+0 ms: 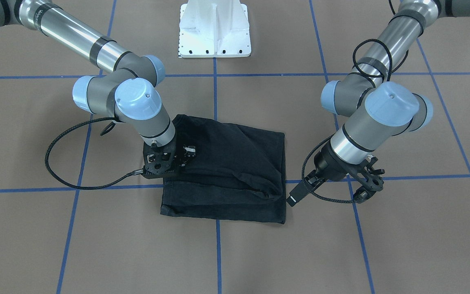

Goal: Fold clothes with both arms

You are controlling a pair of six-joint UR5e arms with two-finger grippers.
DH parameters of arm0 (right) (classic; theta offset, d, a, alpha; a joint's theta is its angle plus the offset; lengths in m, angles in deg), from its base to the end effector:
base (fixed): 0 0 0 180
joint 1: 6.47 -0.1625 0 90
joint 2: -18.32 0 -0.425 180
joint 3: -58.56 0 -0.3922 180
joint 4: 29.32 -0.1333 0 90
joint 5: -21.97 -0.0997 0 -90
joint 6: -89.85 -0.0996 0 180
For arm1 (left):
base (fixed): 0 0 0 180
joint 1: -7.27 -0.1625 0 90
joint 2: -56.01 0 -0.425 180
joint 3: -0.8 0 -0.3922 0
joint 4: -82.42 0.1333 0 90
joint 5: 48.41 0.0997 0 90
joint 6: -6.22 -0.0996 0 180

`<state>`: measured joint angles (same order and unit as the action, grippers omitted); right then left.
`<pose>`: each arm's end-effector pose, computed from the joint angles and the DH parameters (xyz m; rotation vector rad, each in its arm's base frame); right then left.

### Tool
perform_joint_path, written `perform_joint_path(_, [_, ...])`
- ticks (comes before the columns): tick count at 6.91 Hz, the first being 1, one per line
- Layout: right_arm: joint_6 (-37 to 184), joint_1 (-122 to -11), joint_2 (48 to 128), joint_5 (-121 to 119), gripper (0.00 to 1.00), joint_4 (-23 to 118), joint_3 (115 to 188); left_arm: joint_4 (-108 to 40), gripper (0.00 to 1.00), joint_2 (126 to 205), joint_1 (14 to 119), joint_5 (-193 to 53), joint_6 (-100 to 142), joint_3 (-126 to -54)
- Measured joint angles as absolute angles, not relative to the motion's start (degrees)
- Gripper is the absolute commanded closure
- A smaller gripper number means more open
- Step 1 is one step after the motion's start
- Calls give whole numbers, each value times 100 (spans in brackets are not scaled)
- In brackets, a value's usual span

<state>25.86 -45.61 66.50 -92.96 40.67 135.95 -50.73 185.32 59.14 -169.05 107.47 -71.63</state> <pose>-0.5312 -0.5501 0.2713 0.1111 -0.9303 0.0253 0.4003 -0.6436 0.2922 -0.0641 1.2214 -0.6626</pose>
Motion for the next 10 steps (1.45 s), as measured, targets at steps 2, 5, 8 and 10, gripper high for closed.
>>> perform_joint_path(2, [2604, -4859, 6678, -9695, 100, 4039, 13782, -5073, 0, 18527, 5920, -16908, 10747, -7163])
perform_joint_path(5, [2617, -4982, 6670, -9694, 100, 4005, 13662, -5068, 0, 18514, 5921, -16908, 10747, -7181])
perform_joint_path(8, [2674, -4997, 6604, -9479, 53, 3986, 13410, -5065, 0, 18512, 5921, -16908, 10747, -7200])
perform_joint_path(10, [2631, -5069, 6532, -9488, 0, 3999, 13367, -5071, 0, 18516, 5921, -16902, 10749, -7213])
